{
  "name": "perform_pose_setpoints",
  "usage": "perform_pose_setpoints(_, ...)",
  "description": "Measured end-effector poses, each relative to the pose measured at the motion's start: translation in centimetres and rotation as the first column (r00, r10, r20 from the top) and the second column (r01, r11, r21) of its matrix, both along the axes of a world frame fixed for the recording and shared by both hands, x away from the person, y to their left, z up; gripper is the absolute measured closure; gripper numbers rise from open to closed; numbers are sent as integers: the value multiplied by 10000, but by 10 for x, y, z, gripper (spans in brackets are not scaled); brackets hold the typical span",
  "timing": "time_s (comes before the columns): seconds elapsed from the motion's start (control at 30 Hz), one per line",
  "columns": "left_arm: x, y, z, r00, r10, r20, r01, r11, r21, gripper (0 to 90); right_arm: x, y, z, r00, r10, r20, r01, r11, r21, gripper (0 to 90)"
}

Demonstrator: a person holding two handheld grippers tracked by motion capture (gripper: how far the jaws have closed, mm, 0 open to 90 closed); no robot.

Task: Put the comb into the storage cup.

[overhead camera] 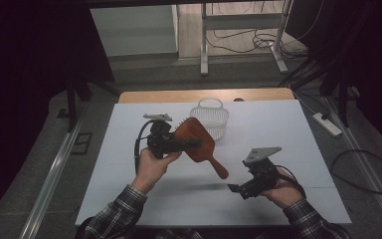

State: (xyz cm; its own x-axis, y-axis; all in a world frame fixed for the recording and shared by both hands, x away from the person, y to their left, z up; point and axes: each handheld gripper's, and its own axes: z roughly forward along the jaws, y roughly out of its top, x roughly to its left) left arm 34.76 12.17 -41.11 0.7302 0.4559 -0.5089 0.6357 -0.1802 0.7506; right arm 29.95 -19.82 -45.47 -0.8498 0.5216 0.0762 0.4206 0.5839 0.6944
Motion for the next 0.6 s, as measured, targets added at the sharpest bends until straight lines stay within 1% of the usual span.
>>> perform_pose_setpoints(0.13,1,1,2,10000,13,50,-13,10000,32,536,-1,-3,-1,9999,142,-7,-142,9997,-200,0)
perform_pose_setpoints(0.33,1,4,5,9998,109,137,-111,9999,119,535,-2,-8,-1,9999,109,-24,-109,9999,-117,0)
perform_pose_setpoints(0.4,2,6,6,9997,168,169,-170,9998,126,535,-2,-10,-2,9997,184,-139,-185,9998,-47,0)
perform_pose_setpoints(0.5,3,9,8,9995,224,219,-227,9997,126,534,-3,-13,-1,9998,213,2,-213,9998,-51,0)
perform_pose_setpoints(0.6,3,11,11,9993,267,268,-270,9996,102,533,-3,-16,0,9999,137,9,-137,9999,54,0)
